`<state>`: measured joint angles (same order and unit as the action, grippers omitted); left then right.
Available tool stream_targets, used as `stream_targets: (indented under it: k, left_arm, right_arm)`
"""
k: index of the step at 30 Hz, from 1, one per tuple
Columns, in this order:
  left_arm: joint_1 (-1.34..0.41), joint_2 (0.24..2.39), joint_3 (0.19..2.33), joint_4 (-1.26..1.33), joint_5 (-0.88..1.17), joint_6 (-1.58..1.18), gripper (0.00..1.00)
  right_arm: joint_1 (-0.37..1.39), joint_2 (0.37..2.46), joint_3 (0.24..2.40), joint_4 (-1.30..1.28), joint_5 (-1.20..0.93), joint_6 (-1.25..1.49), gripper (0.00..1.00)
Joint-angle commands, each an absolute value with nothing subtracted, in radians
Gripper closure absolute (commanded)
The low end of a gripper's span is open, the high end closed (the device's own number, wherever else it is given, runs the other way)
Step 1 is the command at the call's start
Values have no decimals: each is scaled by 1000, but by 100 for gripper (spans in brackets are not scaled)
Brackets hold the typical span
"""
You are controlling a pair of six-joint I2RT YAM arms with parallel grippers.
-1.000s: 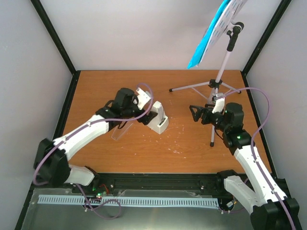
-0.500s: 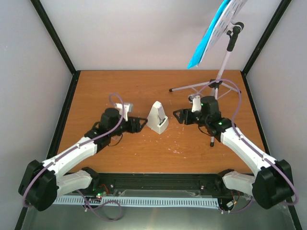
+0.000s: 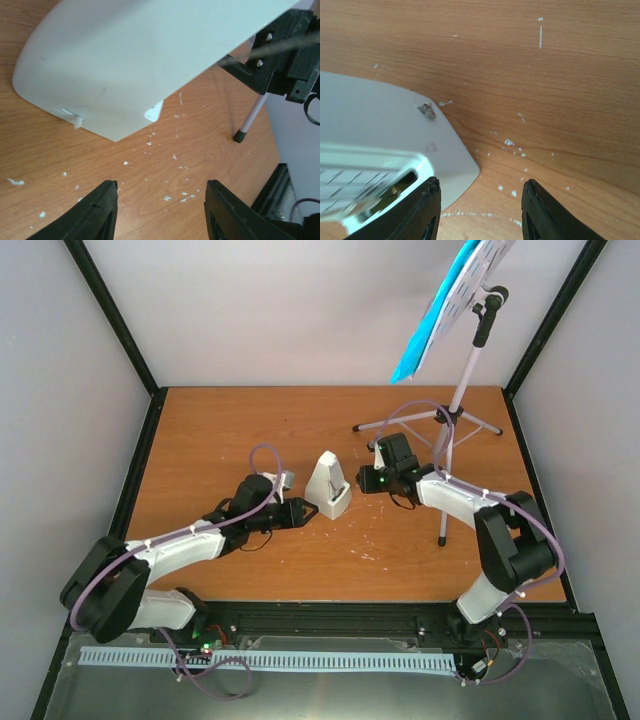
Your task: Pack up the instrument practice props
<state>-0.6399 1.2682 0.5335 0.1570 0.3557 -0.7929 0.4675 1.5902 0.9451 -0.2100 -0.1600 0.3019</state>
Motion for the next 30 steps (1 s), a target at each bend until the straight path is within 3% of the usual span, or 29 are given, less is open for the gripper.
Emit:
stream_targets:
  k: [1,8,12,23,30]
  left_arm:
    - [-644,1333,597,181,311,-754,57]
    - [-600,1415,578,279,358,-782,62]
    - [-581,1463,591,287,392,-755,63]
    - [-521,1490,610,257,336,-685,66]
    - [-466,1410,569,222,263,-647,63]
  right_arm:
    - [475,1676,1006,-149,-98,275,55]
    - [475,1778,1043,-82,-142,235,55]
    - [474,1781,1024,-42,-194,207,50]
    - [487,1681,844,88,-480,128,49]
    - [525,1540,720,85,-462,168,51]
